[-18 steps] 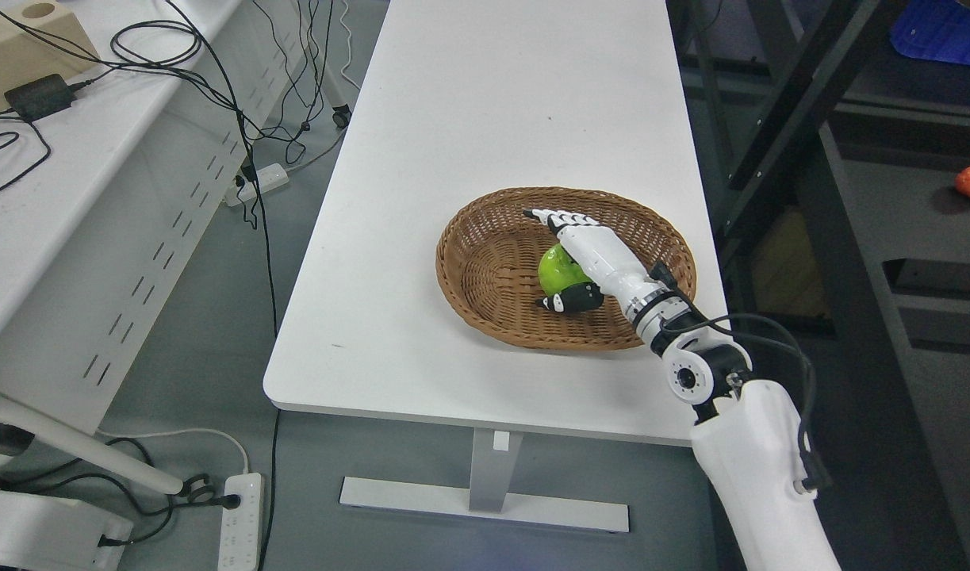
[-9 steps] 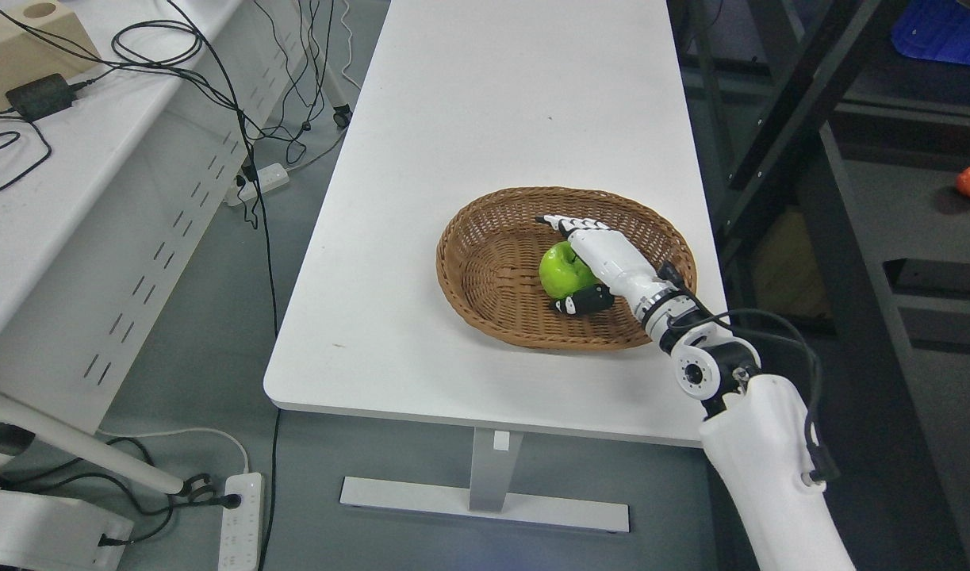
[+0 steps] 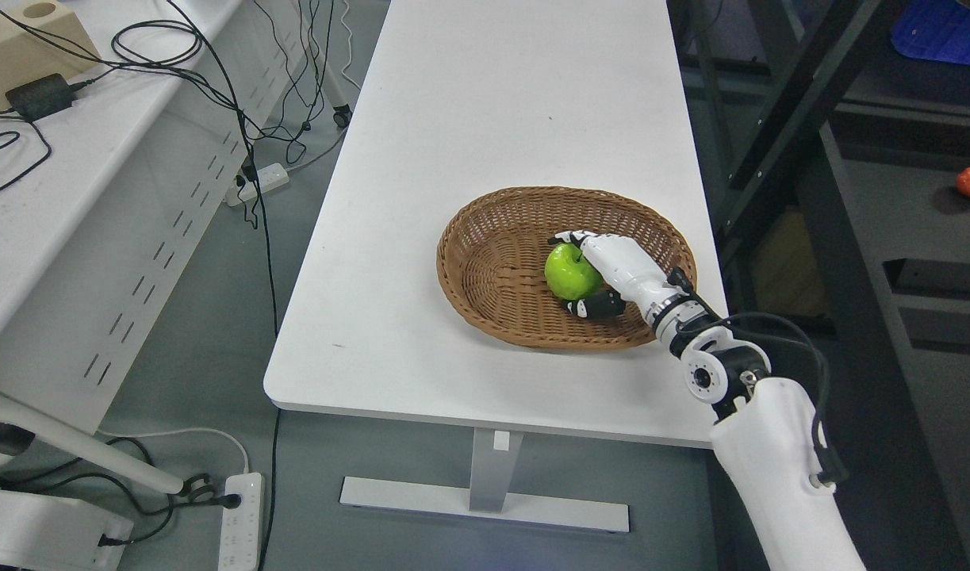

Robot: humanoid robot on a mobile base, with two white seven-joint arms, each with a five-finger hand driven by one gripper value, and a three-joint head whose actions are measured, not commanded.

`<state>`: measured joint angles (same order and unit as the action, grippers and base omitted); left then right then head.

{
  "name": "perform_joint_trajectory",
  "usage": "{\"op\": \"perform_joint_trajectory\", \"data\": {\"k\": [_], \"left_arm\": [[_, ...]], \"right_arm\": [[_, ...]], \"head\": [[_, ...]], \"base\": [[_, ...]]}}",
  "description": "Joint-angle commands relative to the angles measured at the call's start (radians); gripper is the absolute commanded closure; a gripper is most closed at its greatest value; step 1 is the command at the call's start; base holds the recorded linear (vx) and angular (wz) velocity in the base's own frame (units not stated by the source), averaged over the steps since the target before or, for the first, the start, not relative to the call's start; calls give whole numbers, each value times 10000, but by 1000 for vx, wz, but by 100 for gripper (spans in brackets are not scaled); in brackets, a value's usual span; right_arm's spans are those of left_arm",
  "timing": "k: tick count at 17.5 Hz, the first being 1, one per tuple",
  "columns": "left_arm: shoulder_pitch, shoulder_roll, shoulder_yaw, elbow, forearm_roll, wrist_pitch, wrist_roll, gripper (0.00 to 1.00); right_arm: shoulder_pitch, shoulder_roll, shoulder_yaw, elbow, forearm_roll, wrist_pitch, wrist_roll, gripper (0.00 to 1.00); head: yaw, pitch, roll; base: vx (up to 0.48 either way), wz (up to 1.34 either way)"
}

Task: Place green apple on left shelf middle layer
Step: 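Close the right hand around the green apple, then lift the green apple out of the basket with the right hand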

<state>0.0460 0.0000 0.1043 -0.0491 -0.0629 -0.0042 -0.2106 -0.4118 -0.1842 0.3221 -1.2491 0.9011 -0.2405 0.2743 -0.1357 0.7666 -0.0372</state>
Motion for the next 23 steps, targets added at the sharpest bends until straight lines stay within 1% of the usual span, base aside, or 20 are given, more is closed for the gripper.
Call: {"op": "perform_joint_trajectory", "data": {"k": [1, 3, 4, 5, 7, 8, 10, 14, 16, 18, 21, 22, 23], "left_arm": [[0, 175, 0, 0, 0, -4, 4, 0], [0, 175, 0, 0, 0, -4, 4, 0], [0, 175, 0, 0, 0, -4, 4, 0], [0, 175, 0, 0, 0, -4, 4, 0], [0, 175, 0, 0, 0, -4, 4, 0], [0, 175, 0, 0, 0, -4, 4, 0], [0, 175, 0, 0, 0, -4, 4, 0], [0, 175, 0, 0, 0, -4, 4, 0], [0, 175, 0, 0, 0, -4, 4, 0], [0, 175, 0, 0, 0, -4, 4, 0], [0, 175, 0, 0, 0, -4, 4, 0], [0, 175, 0, 0, 0, -4, 4, 0], [0, 175, 0, 0, 0, -4, 4, 0]], "right_arm": [[22, -260, -122, 81, 162, 12, -12, 86], [22, -260, -535, 50, 117, -49, 3, 96], [22, -260, -597, 35, 101, -64, 18, 97], [22, -305, -689, 20, 101, -49, 110, 100], [83, -413, -1132, -285, -6, 12, 919, 100], [175, -398, -1515, -697, -67, 28, 1258, 100], [389, -398, -1901, -1297, -174, 119, 1338, 100], [712, -291, -3141, -1667, -1736, 441, 1155, 100], [987, -244, -3908, -2110, -2747, 686, 635, 100], [1309, -244, -4308, -2571, -3837, 809, -283, 100], [1693, -168, -4907, -2894, -4133, 917, -1681, 100], [2059, 106, -5273, -3108, -4133, 796, -2216, 100], [2320, 382, -5459, -3262, -4133, 673, -2403, 100]], "head": [[0, 0, 0], [0, 0, 0], [0, 0, 0], [0, 0, 0], [0, 0, 0], [0, 0, 0], [0, 0, 0], [0, 0, 0], [0, 0, 0], [0, 0, 0], [0, 0, 0], [0, 0, 0], [0, 0, 0]], "base": [[0, 0], [0, 0], [0, 0], [0, 0], [0, 0], [0, 0], [0, 0], [0, 0], [0, 0], [-1, -9], [-1, -6], [0, 0], [0, 0]]}}
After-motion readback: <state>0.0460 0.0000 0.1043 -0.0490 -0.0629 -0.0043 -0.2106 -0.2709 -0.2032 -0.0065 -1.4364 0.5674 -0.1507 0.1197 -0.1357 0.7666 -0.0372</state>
